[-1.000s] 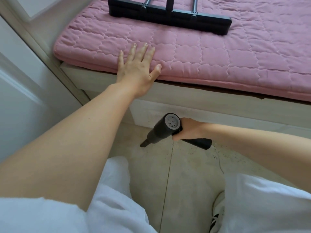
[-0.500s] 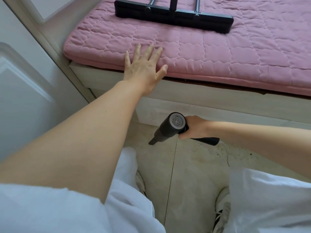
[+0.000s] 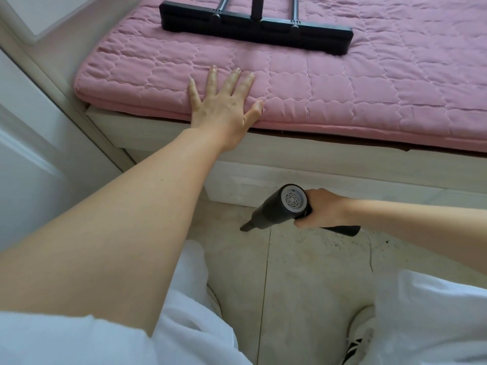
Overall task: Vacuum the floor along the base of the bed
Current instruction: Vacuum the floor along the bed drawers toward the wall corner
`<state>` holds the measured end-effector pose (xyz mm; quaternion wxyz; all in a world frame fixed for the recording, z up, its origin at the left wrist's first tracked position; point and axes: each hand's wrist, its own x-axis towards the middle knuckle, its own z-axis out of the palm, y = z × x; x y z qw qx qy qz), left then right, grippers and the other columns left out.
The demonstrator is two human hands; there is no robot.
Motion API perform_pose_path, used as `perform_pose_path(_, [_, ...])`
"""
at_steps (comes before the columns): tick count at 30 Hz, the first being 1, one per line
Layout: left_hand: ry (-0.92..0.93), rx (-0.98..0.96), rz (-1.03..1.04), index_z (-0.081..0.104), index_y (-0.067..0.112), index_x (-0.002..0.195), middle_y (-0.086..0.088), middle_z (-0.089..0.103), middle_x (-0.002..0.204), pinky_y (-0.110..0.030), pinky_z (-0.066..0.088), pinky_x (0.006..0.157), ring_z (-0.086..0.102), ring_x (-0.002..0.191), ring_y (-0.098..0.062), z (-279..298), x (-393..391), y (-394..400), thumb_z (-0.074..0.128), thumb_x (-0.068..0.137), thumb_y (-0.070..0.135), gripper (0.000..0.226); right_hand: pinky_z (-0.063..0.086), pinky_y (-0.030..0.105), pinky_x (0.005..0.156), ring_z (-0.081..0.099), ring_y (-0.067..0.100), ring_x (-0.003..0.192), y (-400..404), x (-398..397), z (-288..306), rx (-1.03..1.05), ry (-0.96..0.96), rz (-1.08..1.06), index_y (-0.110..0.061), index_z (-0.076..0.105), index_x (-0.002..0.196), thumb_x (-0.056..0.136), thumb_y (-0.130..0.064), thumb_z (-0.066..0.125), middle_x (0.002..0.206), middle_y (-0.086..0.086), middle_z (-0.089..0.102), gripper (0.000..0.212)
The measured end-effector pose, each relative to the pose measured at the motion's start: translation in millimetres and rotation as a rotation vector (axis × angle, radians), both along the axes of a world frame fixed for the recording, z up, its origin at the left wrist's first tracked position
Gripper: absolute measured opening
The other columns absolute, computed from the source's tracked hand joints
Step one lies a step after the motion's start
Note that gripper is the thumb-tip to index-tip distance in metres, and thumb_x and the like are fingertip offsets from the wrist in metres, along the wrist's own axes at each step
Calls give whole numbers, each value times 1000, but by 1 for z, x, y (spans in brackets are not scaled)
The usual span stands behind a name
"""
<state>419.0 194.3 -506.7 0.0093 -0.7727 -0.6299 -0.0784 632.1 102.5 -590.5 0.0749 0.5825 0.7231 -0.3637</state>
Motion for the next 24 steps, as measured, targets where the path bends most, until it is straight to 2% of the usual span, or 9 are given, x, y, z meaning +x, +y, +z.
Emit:
perform_pose_path(3, [3, 14, 7, 7, 35, 156, 8, 3, 164, -62, -10, 116, -9, 150, -29, -3, 1, -1, 18, 97, 61, 65, 54, 33, 83, 61, 16, 90, 0, 0, -2, 27, 24, -20, -24, 56, 112, 76, -23, 71, 95, -2, 64, 39])
perform_pose_path(8, [14, 65, 22, 10, 35, 155, 8, 6, 164, -61, -8, 116, -7, 151, -29, -11, 3, -1, 18, 97, 61, 65, 54, 29, 76, 62, 13, 83, 3, 0, -2, -17, 31, -3, -23, 58, 107, 76, -23, 71, 89, -2, 66, 34])
perform_pose_path(12, [26, 156, 48, 25, 33, 152, 5, 22, 161, -63, 0, 116, 8, 150, -32, -15, 7, 1, 5, 83, 61, 78, 55, 34, 75, 65, 18, 85, 5, -1, -7, 1, 38, 0, -21, 60, 101, 74, -24, 70, 89, 3, 69, 29])
perform_pose_path(15, [17, 209, 58, 33, 31, 149, 3, 31, 158, -62, 5, 116, 17, 148, -33, -16, 11, 5, 7, 82, 59, 77, 56, 35, 80, 64, 16, 87, 8, -2, -12, 25, 65, -14, -23, 59, 106, 74, -25, 69, 92, 0, 68, 34])
perform_pose_path(18, [2, 239, 63, 36, 32, 148, 4, 33, 157, -59, 6, 117, 20, 148, -32, -18, 12, 6, 11, 84, 59, 74, 55, 30, 79, 62, 14, 87, 11, -3, -14, 48, 81, -15, -25, 58, 109, 75, -23, 69, 93, -4, 66, 36])
perform_pose_path(24, [9, 229, 74, 34, 32, 149, 5, 30, 158, -59, 6, 117, 19, 148, -32, -17, 12, 6, 10, 84, 59, 74, 46, 15, 63, 58, 7, 75, 12, -4, -14, 29, 106, 22, -31, 52, 101, 74, -19, 72, 79, -16, 57, 35])
